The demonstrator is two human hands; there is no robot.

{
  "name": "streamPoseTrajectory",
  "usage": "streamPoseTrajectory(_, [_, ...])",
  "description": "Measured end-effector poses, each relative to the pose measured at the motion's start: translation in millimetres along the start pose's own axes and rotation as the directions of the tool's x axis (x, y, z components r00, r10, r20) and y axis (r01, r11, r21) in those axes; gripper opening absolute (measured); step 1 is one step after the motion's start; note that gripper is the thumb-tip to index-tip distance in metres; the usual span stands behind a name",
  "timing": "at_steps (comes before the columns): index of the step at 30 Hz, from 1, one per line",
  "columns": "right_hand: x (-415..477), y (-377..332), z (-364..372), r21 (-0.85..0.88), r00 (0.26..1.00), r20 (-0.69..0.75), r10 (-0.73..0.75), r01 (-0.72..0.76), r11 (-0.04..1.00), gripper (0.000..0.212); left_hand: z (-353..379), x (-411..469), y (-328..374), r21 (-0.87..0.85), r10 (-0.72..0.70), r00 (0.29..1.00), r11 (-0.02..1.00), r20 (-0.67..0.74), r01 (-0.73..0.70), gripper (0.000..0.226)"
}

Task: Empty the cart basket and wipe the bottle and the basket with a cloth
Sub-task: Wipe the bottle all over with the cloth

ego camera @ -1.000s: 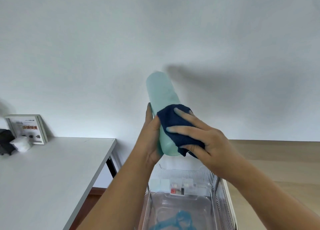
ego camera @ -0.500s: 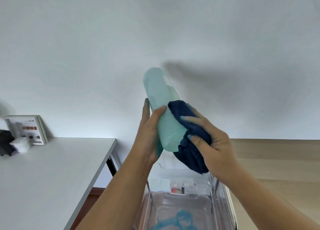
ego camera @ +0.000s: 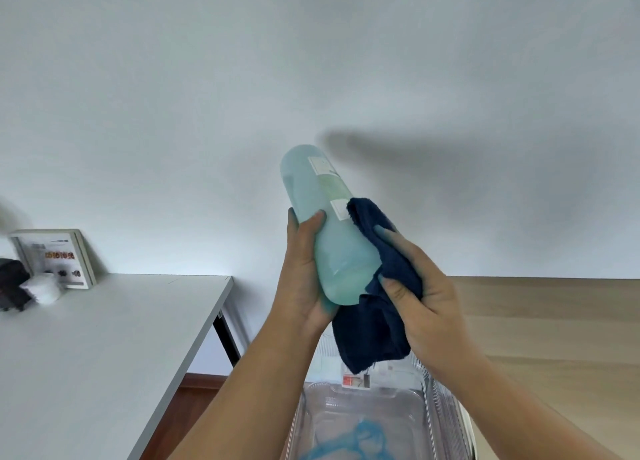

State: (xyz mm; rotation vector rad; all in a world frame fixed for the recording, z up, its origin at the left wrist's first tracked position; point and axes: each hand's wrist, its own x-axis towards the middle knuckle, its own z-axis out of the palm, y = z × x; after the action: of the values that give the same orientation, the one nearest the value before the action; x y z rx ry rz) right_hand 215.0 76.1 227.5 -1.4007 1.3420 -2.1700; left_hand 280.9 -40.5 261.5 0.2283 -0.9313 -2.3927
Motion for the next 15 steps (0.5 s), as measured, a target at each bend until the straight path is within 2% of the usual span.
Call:
streamPoseTrajectory(3, [9, -1, 0, -0.217, 0.996, 0.001, -0.090, 0.088, 0.972, 0.052, 3, 1, -2, 0.107, 0.080, 0.997, 0.991, -0.005, -0.079, 0.070])
streamPoseTrajectory(5, [15, -5, 0, -0.150, 0.998, 0.003, -0.070, 0.070, 0.986, 0.044, 6, 1, -3, 0.093, 0.059, 0.998, 0.994, 0.004, -0.059, 0.076])
streamPoseTrajectory(8, [16, -3, -2, -0.111, 0.995, -0.023, -0.102, 0.098, 0.989, 0.046, 5, 4, -3, 0.040, 0.075, 0.996, 0.996, 0.053, -0.077, 0.076])
streamPoseTrajectory(10, [11, 2, -3, 0.085, 1.000, -0.023, -0.019, 0.021, 0.996, 0.046, 4, 4, -1, 0.032, 0.087, 0.993, 0.995, 0.078, -0.090, 0.078])
streamPoseTrajectory(11, [9, 3, -4, 0.119, 1.000, -0.006, 0.012, -0.011, 0.993, 0.046, 4, 4, 1, 0.055, 0.089, 0.992, 0.994, 0.085, -0.094, 0.077])
streamPoseTrajectory(13, [9, 1, -10, 0.012, 0.999, 0.054, 0.004, -0.004, 1.000, 0.050, 2, 4, 8, 0.168, 0.088, 0.989, 0.980, 0.122, -0.108, 0.066])
streamPoseTrajectory(15, [14, -7, -21, -0.191, 0.987, 0.149, -0.067, 0.095, 0.977, 0.058, 0, 8, 18, 0.312, 0.074, 0.986, 0.943, 0.151, -0.118, 0.051])
